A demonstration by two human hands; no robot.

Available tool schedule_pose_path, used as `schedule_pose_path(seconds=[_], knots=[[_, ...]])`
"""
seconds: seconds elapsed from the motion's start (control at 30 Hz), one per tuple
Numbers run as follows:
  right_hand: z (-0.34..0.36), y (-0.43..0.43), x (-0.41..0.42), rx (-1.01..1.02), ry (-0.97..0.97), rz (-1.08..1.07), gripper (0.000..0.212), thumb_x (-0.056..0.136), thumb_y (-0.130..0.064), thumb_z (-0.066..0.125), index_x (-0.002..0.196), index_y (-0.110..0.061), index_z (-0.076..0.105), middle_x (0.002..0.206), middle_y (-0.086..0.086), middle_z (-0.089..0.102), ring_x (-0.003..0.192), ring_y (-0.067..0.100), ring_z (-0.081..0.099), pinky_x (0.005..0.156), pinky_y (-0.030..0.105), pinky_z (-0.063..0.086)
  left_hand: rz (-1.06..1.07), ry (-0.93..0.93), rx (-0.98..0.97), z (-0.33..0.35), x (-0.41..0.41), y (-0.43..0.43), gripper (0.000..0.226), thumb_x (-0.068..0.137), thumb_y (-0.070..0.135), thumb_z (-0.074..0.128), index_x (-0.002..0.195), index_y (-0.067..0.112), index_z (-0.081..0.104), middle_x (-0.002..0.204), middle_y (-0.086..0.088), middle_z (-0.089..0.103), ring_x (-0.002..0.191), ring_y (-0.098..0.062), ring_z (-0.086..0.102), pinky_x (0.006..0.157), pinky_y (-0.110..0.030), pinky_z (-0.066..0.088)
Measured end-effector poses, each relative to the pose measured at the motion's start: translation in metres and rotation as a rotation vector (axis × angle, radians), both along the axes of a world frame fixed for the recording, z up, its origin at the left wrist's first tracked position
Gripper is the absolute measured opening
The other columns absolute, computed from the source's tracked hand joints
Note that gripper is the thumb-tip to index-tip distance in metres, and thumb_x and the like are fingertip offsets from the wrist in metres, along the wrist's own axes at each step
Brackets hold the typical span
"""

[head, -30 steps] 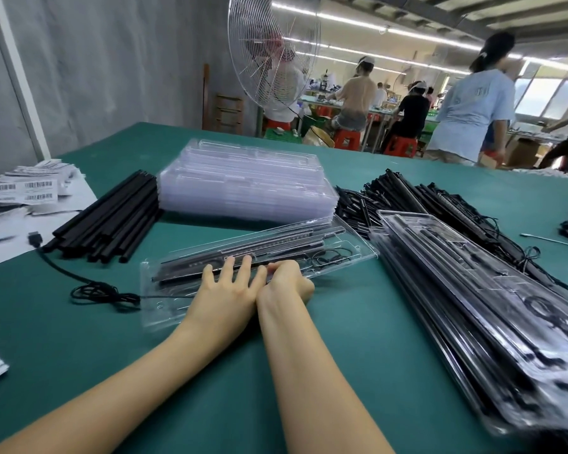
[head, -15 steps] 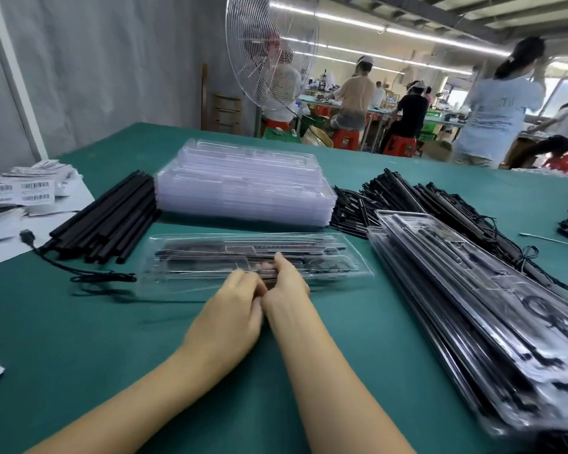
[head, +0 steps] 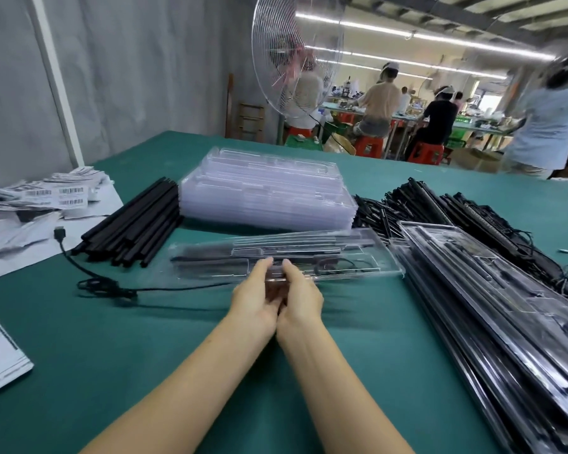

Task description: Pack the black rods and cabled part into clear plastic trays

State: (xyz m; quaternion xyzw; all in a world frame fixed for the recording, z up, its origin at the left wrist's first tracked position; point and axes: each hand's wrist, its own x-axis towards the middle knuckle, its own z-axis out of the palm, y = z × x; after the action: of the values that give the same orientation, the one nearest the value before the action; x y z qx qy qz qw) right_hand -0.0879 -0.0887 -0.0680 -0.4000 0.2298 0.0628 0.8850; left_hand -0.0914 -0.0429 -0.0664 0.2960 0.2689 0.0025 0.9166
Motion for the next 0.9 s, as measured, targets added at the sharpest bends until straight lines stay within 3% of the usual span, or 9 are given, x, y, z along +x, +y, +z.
schedule_pose_path(seconds=[0.1, 0.27, 0.47, 0.57, 0.63, 0.67, 0.77, 0.9], knots=[[-0.001, 0.0, 0.0, -0.01, -0.047, -0.006, 0.014, 0.084, -0.001, 0.065, 0.074, -0.007, 0.058, 0.056, 0.003, 0.064, 0.05, 0.014, 0.061, 0.049, 0.024, 0.05, -0.078, -0.015, -0.018, -0.001, 0.009, 0.002, 0.01, 0.089, 0.01, 0.062, 0.091, 0.001, 0.061, 0.079, -0.015, 0.065, 0.062, -0.023, 0.064, 0.057, -0.032, 0.058], [-0.002, -0.008, 0.0, 0.009, -0.062, 0.051, 0.005, 0.086, 0.0, 0.062, 0.084, -0.004, 0.059, 0.067, 0.006, 0.062, 0.056, 0.014, 0.06, 0.045, 0.02, 0.048, -0.088, 0.015, 0.025, -0.005, 0.017, 0.002, 0.009, 0.084, 0.005, 0.067, 0.079, 0.002, 0.06, 0.076, -0.015, 0.059, 0.068, -0.024, 0.059, 0.054, -0.034, 0.057], [-0.004, -0.008, -0.001, 0.084, -0.135, 0.11, 0.008, 0.087, 0.005, 0.057, 0.085, -0.003, 0.058, 0.074, 0.011, 0.059, 0.066, 0.018, 0.057, 0.065, 0.025, 0.048, 0.042, 0.049, 0.006, -0.008, 0.021, -0.006, 0.011, 0.083, 0.006, 0.067, 0.078, 0.003, 0.057, 0.076, -0.011, 0.06, 0.06, -0.02, 0.058, 0.055, -0.028, 0.056], [-0.003, -0.01, -0.001, 0.063, -0.108, 0.087, 0.017, 0.085, 0.002, 0.061, 0.07, -0.005, 0.055, 0.062, 0.008, 0.059, 0.053, 0.016, 0.056, 0.052, 0.023, 0.047, 0.06, 0.034, 0.05, -0.01, 0.02, -0.009, 0.015, 0.082, 0.004, 0.066, 0.071, 0.004, 0.056, 0.059, -0.007, 0.059, 0.043, -0.014, 0.057, 0.04, -0.019, 0.049], [0.0, -0.009, 0.0, 0.078, -0.045, 0.059, 0.013, 0.081, 0.0, 0.064, 0.071, -0.004, 0.057, 0.058, 0.007, 0.058, 0.047, 0.015, 0.054, 0.042, 0.02, 0.044, 0.076, 0.021, 0.079, -0.011, 0.02, -0.01, 0.021, 0.081, 0.0, 0.065, 0.065, 0.006, 0.055, 0.046, -0.004, 0.057, 0.035, -0.012, 0.055, 0.039, -0.018, 0.047], [0.001, -0.008, -0.001, 0.103, -0.009, 0.041, 0.008, 0.08, 0.0, 0.065, 0.079, -0.004, 0.058, 0.062, 0.008, 0.059, 0.049, 0.016, 0.054, 0.04, 0.019, 0.044, 0.082, 0.015, 0.086, -0.011, 0.02, -0.011, 0.02, 0.081, -0.002, 0.065, 0.065, 0.005, 0.055, 0.044, -0.004, 0.058, 0.035, -0.012, 0.055, 0.038, -0.019, 0.047], [0.001, -0.006, 0.0, 0.175, 0.026, -0.007, 0.022, 0.08, 0.003, 0.065, 0.099, -0.003, 0.057, 0.071, 0.012, 0.059, 0.055, 0.019, 0.055, 0.037, 0.018, 0.044, 0.057, 0.009, 0.082, -0.01, 0.019, -0.008, 0.015, 0.081, -0.004, 0.064, 0.07, 0.003, 0.057, 0.047, -0.006, 0.059, 0.037, -0.013, 0.057, 0.038, -0.021, 0.049], [0.0, -0.006, 0.0, 0.236, 0.011, -0.008, 0.014, 0.08, 0.007, 0.062, 0.089, -0.003, 0.057, 0.077, 0.012, 0.059, 0.062, 0.021, 0.058, 0.041, 0.019, 0.048, -0.011, -0.018, 0.104, -0.013, 0.019, -0.003, 0.013, 0.081, -0.004, 0.064, 0.071, 0.002, 0.058, 0.053, -0.008, 0.06, 0.041, -0.016, 0.06, 0.042, -0.023, 0.052]])
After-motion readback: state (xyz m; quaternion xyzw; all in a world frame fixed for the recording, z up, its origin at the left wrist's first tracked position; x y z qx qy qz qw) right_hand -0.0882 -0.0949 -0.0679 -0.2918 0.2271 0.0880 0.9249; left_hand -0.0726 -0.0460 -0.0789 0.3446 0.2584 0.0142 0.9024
